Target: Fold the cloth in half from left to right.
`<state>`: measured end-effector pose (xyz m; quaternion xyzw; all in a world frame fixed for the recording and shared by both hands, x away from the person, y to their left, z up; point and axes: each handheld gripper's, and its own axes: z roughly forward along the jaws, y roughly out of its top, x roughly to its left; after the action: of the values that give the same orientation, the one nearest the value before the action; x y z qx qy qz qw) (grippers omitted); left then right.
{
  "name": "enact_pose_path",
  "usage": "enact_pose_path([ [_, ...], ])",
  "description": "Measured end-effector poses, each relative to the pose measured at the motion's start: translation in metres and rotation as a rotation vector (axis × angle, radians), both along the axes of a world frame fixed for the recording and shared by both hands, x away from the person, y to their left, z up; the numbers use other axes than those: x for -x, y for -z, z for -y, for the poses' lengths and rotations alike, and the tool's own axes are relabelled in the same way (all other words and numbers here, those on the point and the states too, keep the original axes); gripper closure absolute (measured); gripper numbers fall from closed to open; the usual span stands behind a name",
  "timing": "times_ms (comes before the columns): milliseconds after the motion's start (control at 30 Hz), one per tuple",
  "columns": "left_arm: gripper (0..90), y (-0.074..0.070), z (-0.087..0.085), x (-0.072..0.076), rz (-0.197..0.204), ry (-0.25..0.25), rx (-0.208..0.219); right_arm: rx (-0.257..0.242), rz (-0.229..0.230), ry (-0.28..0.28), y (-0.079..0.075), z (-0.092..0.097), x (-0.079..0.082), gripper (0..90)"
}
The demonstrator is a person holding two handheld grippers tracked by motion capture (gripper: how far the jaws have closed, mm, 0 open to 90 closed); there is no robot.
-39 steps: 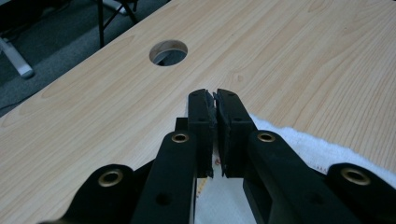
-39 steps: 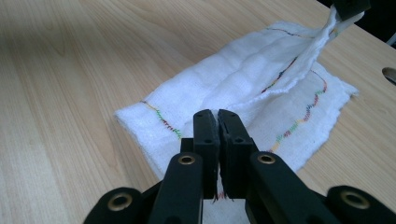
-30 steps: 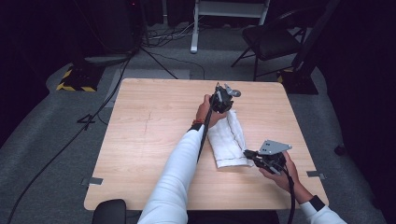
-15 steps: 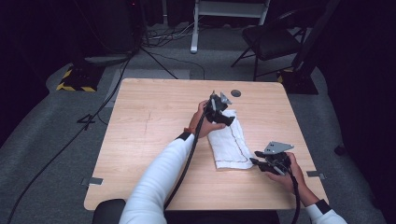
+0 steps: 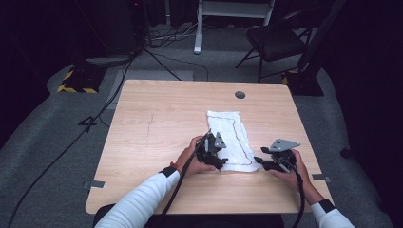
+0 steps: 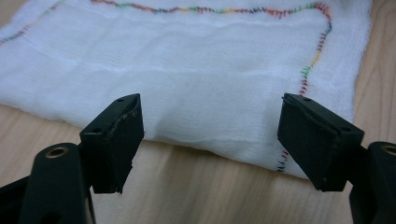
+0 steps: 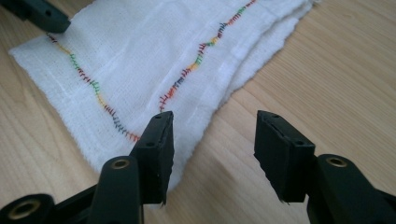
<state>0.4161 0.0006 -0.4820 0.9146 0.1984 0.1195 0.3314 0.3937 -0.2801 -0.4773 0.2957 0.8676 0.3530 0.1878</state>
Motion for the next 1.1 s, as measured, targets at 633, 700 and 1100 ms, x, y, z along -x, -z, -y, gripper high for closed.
enact_pose_path([
  [633,20.8,0.007,-0.02,0.006,-0.006,-0.014,-0.038,-0.015,-0.088,-0.07,0.014,-0.026,-0.021,47.8],
  [700,22.2,0.008,-0.023,0.008,-0.011,-0.023,-0.03,-0.007,-0.079,-0.078,0.014,-0.03,-0.018,48.4],
  [1100,22.9,0.009,-0.048,0.029,-0.061,-0.035,-0.011,-0.016,-0.097,-0.135,0.014,-0.047,-0.002,48.2],
])
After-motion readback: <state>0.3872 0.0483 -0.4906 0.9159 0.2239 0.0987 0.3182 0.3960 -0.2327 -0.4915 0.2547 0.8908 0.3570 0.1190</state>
